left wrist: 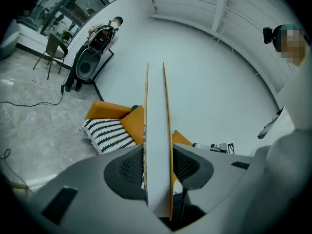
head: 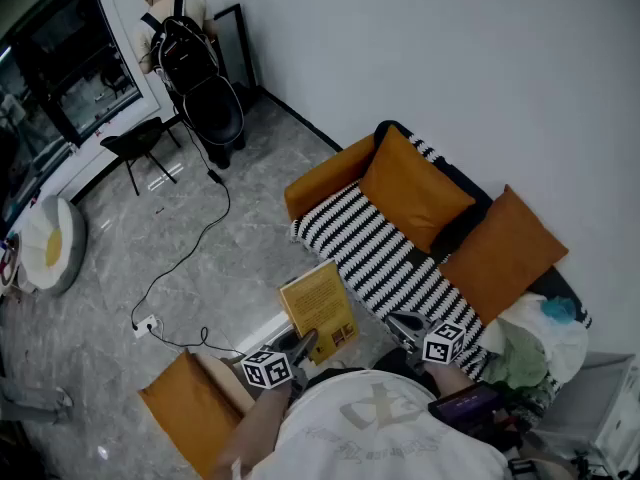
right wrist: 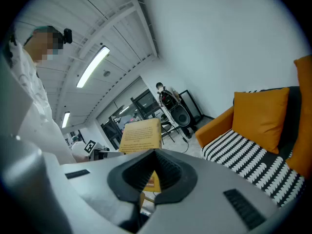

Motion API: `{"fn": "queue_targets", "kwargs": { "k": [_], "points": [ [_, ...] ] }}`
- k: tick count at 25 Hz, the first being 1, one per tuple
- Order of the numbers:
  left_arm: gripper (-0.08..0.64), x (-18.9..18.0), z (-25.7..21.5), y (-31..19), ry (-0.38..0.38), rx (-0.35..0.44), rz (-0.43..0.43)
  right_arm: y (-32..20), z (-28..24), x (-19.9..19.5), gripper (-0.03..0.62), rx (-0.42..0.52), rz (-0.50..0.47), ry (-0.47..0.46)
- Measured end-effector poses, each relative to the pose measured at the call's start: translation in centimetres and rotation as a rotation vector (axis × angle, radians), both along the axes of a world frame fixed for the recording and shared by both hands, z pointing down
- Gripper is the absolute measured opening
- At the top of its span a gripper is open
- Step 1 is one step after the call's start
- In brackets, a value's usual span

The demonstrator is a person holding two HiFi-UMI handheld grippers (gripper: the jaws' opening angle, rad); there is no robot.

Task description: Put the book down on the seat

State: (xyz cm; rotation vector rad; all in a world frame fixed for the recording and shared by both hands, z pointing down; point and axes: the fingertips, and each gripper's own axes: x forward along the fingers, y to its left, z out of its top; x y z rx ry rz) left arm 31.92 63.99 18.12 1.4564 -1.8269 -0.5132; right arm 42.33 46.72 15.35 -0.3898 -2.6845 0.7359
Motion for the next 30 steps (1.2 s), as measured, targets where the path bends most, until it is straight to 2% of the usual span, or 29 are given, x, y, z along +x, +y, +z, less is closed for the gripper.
{"fn": "queue_targets", "kwargs": {
  "k": [5,9,16,23,30],
  "points": [
    [0.153,-0.3,0.5,-0.5,-0.006,-0.009,-0.004,-1.8,-0.6,-0.2,0.014,-0.040,0.085,-0.047],
    [0.153,0.1,0.6,-1.2,-0.021,-0.013,0.018,-2.3,0.3,0.5,0.014,0.010,0.086,0.005],
    [0.153,0.3,0.8,-0.7,-0.027,-0.019,0.043,-1.6,1.0,1.3,0.014,-0.010,0.138,0.034],
    [0.153,0.1,1.5,0.2,-0.055,-0.063,0.032,-1.3,1.6,1.1,0.015,-0.003,0.147,0.080],
    [0.153,-0.4,2.2,2.1,-0.040,-0.097,-0.008,0.3,1.9,0.4,0.015,-0.021,0.111,0.110]
  ]
}}
